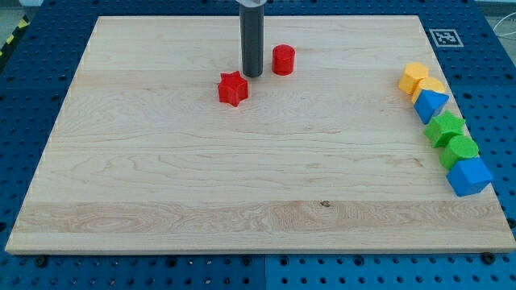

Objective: Slide the red circle towards the right side of the board

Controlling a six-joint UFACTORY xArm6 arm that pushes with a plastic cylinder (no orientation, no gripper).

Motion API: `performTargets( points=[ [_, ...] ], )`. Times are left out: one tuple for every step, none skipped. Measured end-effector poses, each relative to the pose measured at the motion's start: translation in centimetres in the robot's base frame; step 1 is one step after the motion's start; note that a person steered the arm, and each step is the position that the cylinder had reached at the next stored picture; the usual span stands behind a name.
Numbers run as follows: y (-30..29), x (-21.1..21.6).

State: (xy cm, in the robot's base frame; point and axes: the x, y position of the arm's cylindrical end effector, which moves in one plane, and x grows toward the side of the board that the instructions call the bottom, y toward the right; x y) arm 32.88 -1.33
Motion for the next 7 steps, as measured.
performTargets(
  points=[
    [1.7, -0.3],
    [5.4, -0.6],
    [8.8, -0.7],
    [9.0, -0.7],
    [7.4, -1.2],
    [7.4, -2.9],
    [9.3, -3.4]
  ],
)
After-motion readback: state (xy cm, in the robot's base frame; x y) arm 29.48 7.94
